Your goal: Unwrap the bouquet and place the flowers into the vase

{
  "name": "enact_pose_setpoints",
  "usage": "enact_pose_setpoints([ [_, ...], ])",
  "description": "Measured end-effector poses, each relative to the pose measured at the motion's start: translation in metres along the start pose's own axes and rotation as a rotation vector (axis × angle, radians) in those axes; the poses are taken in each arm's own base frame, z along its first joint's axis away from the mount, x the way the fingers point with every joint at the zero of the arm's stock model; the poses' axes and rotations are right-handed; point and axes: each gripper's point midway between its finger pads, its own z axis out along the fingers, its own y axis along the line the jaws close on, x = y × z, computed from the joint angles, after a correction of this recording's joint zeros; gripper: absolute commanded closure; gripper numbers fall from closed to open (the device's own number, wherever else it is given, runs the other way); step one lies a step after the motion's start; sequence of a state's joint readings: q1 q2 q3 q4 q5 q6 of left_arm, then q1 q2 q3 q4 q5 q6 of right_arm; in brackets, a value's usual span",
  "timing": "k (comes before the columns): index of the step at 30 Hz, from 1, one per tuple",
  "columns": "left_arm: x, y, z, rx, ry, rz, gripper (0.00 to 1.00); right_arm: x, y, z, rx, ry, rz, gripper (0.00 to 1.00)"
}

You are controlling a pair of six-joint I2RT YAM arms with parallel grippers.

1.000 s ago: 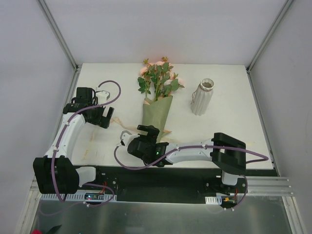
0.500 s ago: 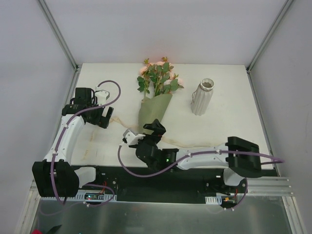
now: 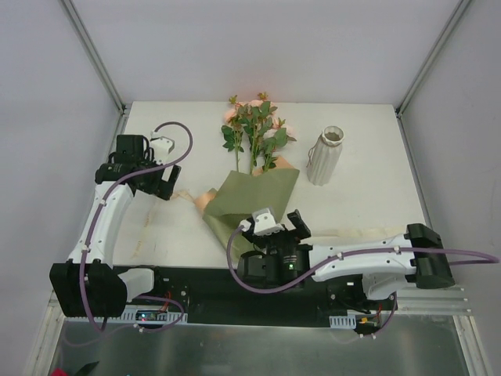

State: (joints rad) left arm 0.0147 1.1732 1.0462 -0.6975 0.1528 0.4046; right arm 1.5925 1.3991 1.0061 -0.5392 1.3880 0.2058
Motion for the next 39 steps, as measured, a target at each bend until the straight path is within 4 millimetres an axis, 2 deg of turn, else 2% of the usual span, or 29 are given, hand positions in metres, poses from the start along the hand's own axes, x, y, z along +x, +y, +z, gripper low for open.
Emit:
enact_pose_setpoints([
  [2, -0.005, 0.001, -0.003, -0.003, -0.012, 0.002, 0.01, -0.001, -0.003, -0.007, 0.03, 0.01, 0.119, 0.03],
  [4, -0.01, 0.002, -0.008, -0.004, -0.023, 0.003, 0.01, 0.001, 0.006, -0.013, 0.03, 0.007, 0.19, 0.03],
  [7, -0.021, 0.001, -0.016, 0.004, -0.047, 0.008, 0.01, 0.012, 0.015, -0.024, 0.008, 0.013, 0.22, 0.03],
  [10, -0.032, -0.003, -0.025, 0.016, -0.064, 0.022, 0.01, 0.013, 0.007, -0.028, 0.002, 0.018, 0.295, 0.03],
  [13, -0.049, -0.025, -0.031, 0.064, -0.083, 0.084, 0.01, 0.002, -0.025, -0.022, 0.034, 0.028, 0.451, 0.03],
  [17, -0.076, -0.067, -0.035, 0.155, -0.108, 0.188, 0.01, -0.02, -0.105, -0.011, 0.121, 0.018, 0.699, 0.03],
  [18, -0.082, -0.078, -0.034, 0.18, -0.111, 0.21, 0.01, -0.028, -0.122, -0.011, 0.131, 0.007, 0.735, 0.03],
  [20, -0.091, -0.099, -0.03, 0.246, -0.108, 0.241, 0.01, -0.042, -0.143, -0.014, 0.136, -0.014, 0.774, 0.03],
  [22, -0.096, -0.122, -0.019, 0.343, -0.078, 0.25, 0.01, -0.055, -0.16, -0.017, 0.14, -0.032, 0.807, 0.01],
  [24, -0.099, -0.135, 0.0, 0.418, -0.031, 0.235, 0.01, -0.061, -0.169, -0.019, 0.14, -0.039, 0.821, 0.06],
  [27, -0.098, -0.153, 0.036, 0.532, 0.065, 0.193, 0.01, -0.064, -0.185, -0.023, 0.133, -0.043, 0.844, 0.12],
  [30, -0.09, -0.168, 0.074, 0.621, 0.166, 0.15, 0.03, -0.064, -0.219, -0.031, 0.12, -0.06, 0.938, 0.17],
  [33, -0.088, -0.176, 0.094, 0.666, 0.215, 0.125, 0.11, -0.056, -0.254, -0.039, 0.109, -0.079, 1.025, 0.18],
  [36, -0.093, -0.18, 0.11, 0.689, 0.229, 0.114, 0.21, -0.038, -0.285, -0.045, 0.111, -0.094, 1.023, 0.18],
  [39, -0.099, -0.182, 0.119, 0.701, 0.227, 0.112, 0.24, -0.025, -0.291, -0.045, 0.118, -0.094, 0.946, 0.17],
])
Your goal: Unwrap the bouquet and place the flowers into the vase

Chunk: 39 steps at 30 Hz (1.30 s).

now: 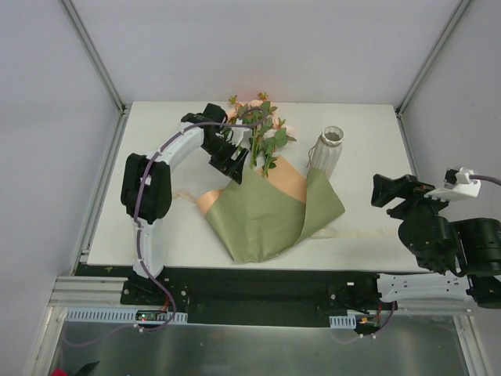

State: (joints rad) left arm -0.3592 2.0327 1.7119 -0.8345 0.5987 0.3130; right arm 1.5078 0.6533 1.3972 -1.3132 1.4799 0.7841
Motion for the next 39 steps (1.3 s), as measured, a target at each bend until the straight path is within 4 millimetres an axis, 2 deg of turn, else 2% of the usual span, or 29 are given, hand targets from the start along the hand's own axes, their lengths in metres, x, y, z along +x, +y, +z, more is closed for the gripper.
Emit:
enact_pose_setpoints([
  [5, -0.005, 0.009, 0.012, 0.003, 0.011, -0.007, 0.25, 0.009, 0.009, 0.001, -0.012, 0.008, -0.117, 0.19],
  [7, -0.003, 0.012, 0.016, 0.006, 0.02, -0.013, 0.3, 0.01, 0.013, 0.0, -0.021, 0.011, -0.136, 0.2],
  [10, 0.001, 0.016, 0.023, 0.014, 0.038, -0.022, 0.67, 0.012, 0.019, 0.0, -0.041, 0.017, -0.149, 0.21],
  [12, 0.004, 0.016, 0.028, 0.025, 0.049, -0.026, 0.86, 0.012, 0.023, -0.001, -0.056, 0.021, -0.149, 0.21],
  [17, 0.003, 0.011, 0.033, 0.041, 0.05, -0.009, 1.0, 0.012, 0.027, -0.002, -0.07, 0.025, -0.153, 0.22],
  [21, 0.002, 0.007, 0.035, 0.044, 0.052, 0.005, 1.0, 0.013, 0.029, -0.002, -0.076, 0.027, -0.152, 0.24],
  [25, -0.005, -0.003, 0.026, 0.036, 0.03, 0.033, 1.0, 0.013, 0.034, -0.003, -0.078, 0.028, -0.163, 0.31],
  [27, -0.008, -0.016, 0.011, 0.028, 0.004, 0.061, 1.0, 0.014, 0.038, -0.003, -0.077, 0.027, -0.18, 0.35],
  [29, -0.012, -0.038, -0.01, 0.022, -0.04, 0.109, 1.0, 0.016, 0.042, -0.002, -0.065, 0.025, -0.202, 0.34],
  [32, -0.013, -0.086, -0.048, 0.033, -0.117, 0.211, 1.0, 0.029, 0.047, 0.006, 0.009, 0.054, -0.232, 0.24],
  [34, -0.007, -0.129, -0.078, 0.06, -0.181, 0.301, 1.0, 0.051, 0.046, 0.017, 0.06, 0.12, -0.258, 0.21],
  [36, 0.004, -0.171, -0.107, 0.098, -0.244, 0.392, 1.0, 0.069, 0.043, 0.031, 0.107, 0.203, -0.287, 0.2],
  [39, 0.026, -0.217, -0.138, 0.158, -0.301, 0.497, 1.0, 0.079, 0.045, 0.053, 0.126, 0.293, -0.262, 0.2],
])
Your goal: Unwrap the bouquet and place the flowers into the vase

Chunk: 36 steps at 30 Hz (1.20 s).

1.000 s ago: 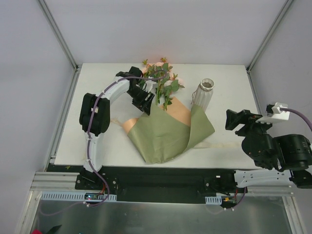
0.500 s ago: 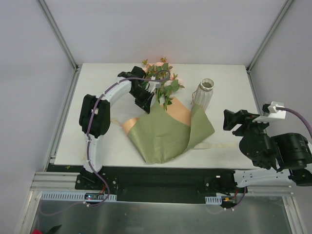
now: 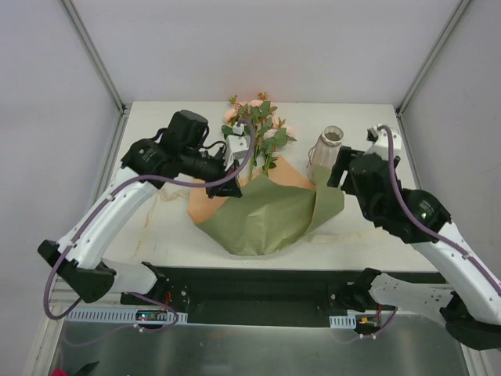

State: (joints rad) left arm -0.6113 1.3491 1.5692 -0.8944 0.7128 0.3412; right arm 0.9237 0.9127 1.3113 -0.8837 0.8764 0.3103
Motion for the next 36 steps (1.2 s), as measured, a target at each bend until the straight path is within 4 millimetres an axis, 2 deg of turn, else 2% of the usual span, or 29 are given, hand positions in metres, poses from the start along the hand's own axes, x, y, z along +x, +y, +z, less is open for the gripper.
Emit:
enact_pose_setpoints([
  [2, -0.001, -0.026, -0.01, 0.046, -0.016, 0.046, 1.0, -0.009, 0.001, 0.012, -0.007, 0.047, 0.027, 0.2],
  [4, 0.004, -0.051, -0.015, 0.122, -0.006, 0.077, 1.0, -0.029, 0.012, 0.026, -0.048, 0.067, 0.07, 0.2],
  [7, 0.023, -0.082, -0.016, 0.266, 0.055, 0.103, 1.0, -0.051, 0.048, 0.046, -0.168, 0.104, 0.103, 0.2],
  [8, 0.031, -0.09, -0.017, 0.309, 0.08, 0.116, 0.98, -0.052, 0.062, 0.055, -0.21, 0.125, 0.103, 0.2],
  [10, 0.046, -0.104, -0.016, 0.379, 0.121, 0.143, 0.96, -0.042, 0.088, 0.07, -0.28, 0.183, 0.089, 0.2],
  [13, 0.072, -0.122, -0.013, 0.483, 0.191, 0.193, 0.94, -0.004, 0.118, 0.092, -0.345, 0.324, 0.039, 0.21],
  [15, 0.086, -0.13, -0.011, 0.528, 0.227, 0.222, 0.9, 0.019, 0.128, 0.097, -0.366, 0.39, 0.009, 0.21],
  [16, 0.092, -0.134, -0.01, 0.55, 0.242, 0.24, 0.84, 0.031, 0.133, 0.095, -0.381, 0.423, -0.008, 0.22],
  [17, 0.095, -0.137, -0.01, 0.568, 0.25, 0.262, 0.69, 0.046, 0.137, 0.09, -0.397, 0.462, -0.03, 0.23],
  [20, 0.099, -0.144, -0.011, 0.602, 0.254, 0.32, 0.51, 0.081, 0.144, 0.072, -0.436, 0.541, -0.073, 0.25],
  [21, 0.1, -0.144, -0.011, 0.606, 0.256, 0.331, 0.37, 0.096, 0.143, 0.064, -0.447, 0.573, -0.087, 0.26],
  [22, 0.1, -0.145, -0.011, 0.61, 0.256, 0.341, 0.28, 0.113, 0.142, 0.054, -0.457, 0.605, -0.101, 0.27],
  [25, 0.101, -0.145, -0.013, 0.601, 0.257, 0.351, 0.23, 0.162, 0.125, 0.019, -0.466, 0.703, -0.138, 0.28],
  [27, 0.1, -0.141, -0.015, 0.573, 0.271, 0.354, 0.22, 0.187, 0.115, -0.003, -0.474, 0.746, -0.153, 0.28],
  [30, 0.076, -0.128, -0.022, 0.478, 0.23, 0.373, 0.16, 0.214, 0.101, -0.039, -0.504, 0.774, -0.189, 0.28],
  [33, 0.033, -0.094, -0.043, 0.313, 0.091, 0.354, 0.16, 0.219, 0.094, -0.059, -0.532, 0.763, -0.2, 0.28],
  [34, 0.021, -0.079, -0.053, 0.249, 0.048, 0.331, 0.11, 0.217, 0.091, -0.059, -0.525, 0.75, -0.198, 0.28],
  [36, 0.002, -0.052, -0.067, 0.148, -0.015, 0.273, 0.09, 0.209, 0.088, -0.053, -0.498, 0.722, -0.188, 0.28],
])
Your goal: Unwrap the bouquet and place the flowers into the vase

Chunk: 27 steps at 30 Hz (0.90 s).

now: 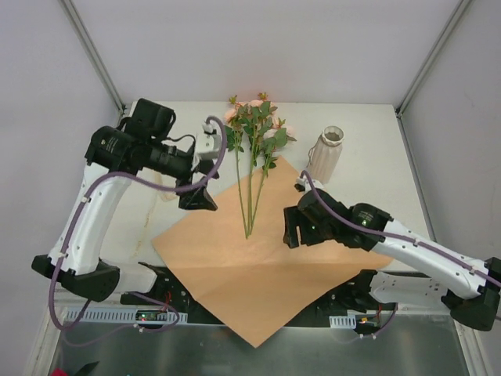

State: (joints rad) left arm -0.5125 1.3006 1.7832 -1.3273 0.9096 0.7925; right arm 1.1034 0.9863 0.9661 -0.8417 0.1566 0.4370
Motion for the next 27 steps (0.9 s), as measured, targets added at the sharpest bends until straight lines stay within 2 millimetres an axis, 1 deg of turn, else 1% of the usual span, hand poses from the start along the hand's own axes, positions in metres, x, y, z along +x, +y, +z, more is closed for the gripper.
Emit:
enact_pose_setpoints([
  [2, 0.003, 0.025, -0.009, -0.069, -0.011, -0.115, 0.11, -0.019, -0.007, 0.0, 0.037, -0.027, 0.023, 0.28],
  [3, 0.01, 0.038, -0.01, -0.093, -0.001, -0.194, 0.12, -0.036, -0.01, 0.001, 0.063, -0.047, 0.042, 0.28],
  [4, 0.017, 0.048, -0.009, -0.104, 0.008, -0.254, 0.12, -0.049, -0.011, 0.001, 0.074, -0.063, 0.048, 0.28],
  [5, 0.028, 0.064, -0.006, -0.124, 0.029, -0.327, 0.14, -0.067, -0.011, 0.004, 0.089, -0.08, 0.052, 0.31],
  [6, 0.044, 0.08, -0.001, -0.147, 0.055, -0.396, 0.15, -0.087, -0.011, 0.006, 0.099, -0.104, 0.06, 0.32],
  [7, 0.064, 0.096, 0.006, -0.17, 0.09, -0.468, 0.16, -0.107, -0.01, 0.011, 0.106, -0.123, 0.063, 0.34],
  [9, 0.113, 0.119, 0.019, -0.215, 0.185, -0.611, 0.18, -0.146, -0.008, 0.027, 0.114, -0.163, 0.076, 0.36],
  [10, 0.136, 0.126, 0.023, -0.24, 0.229, -0.67, 0.19, -0.158, -0.01, 0.036, 0.123, -0.168, 0.08, 0.37],
  [12, 0.173, 0.13, 0.027, -0.283, 0.302, -0.758, 0.2, -0.182, -0.018, 0.061, 0.15, -0.175, 0.083, 0.4],
  [13, 0.189, 0.132, 0.026, -0.311, 0.332, -0.784, 0.2, -0.188, -0.023, 0.075, 0.17, -0.163, 0.083, 0.41],
  [15, 0.213, 0.134, 0.024, -0.372, 0.376, -0.811, 0.22, -0.197, -0.033, 0.107, 0.204, -0.133, 0.08, 0.46],
  [17, 0.233, 0.138, 0.02, -0.442, 0.423, -0.819, 0.23, -0.197, -0.043, 0.144, 0.231, -0.091, 0.078, 0.49],
  [18, 0.242, 0.14, 0.018, -0.474, 0.443, -0.82, 0.23, -0.195, -0.047, 0.156, 0.239, -0.075, 0.077, 0.49],
  [20, 0.251, 0.144, 0.014, -0.514, 0.456, -0.835, 0.23, -0.188, -0.056, 0.181, 0.261, -0.035, 0.076, 0.5],
  [22, 0.257, 0.151, 0.008, -0.555, 0.446, -0.853, 0.23, -0.184, -0.061, 0.2, 0.274, -0.014, 0.078, 0.5],
  [25, 0.262, 0.162, -0.004, -0.614, 0.424, -0.87, 0.23, -0.19, -0.065, 0.222, 0.28, -0.012, 0.087, 0.48],
  [27, 0.264, 0.166, -0.009, -0.634, 0.412, -0.881, 0.22, -0.197, -0.066, 0.231, 0.276, -0.028, 0.094, 0.47],
])
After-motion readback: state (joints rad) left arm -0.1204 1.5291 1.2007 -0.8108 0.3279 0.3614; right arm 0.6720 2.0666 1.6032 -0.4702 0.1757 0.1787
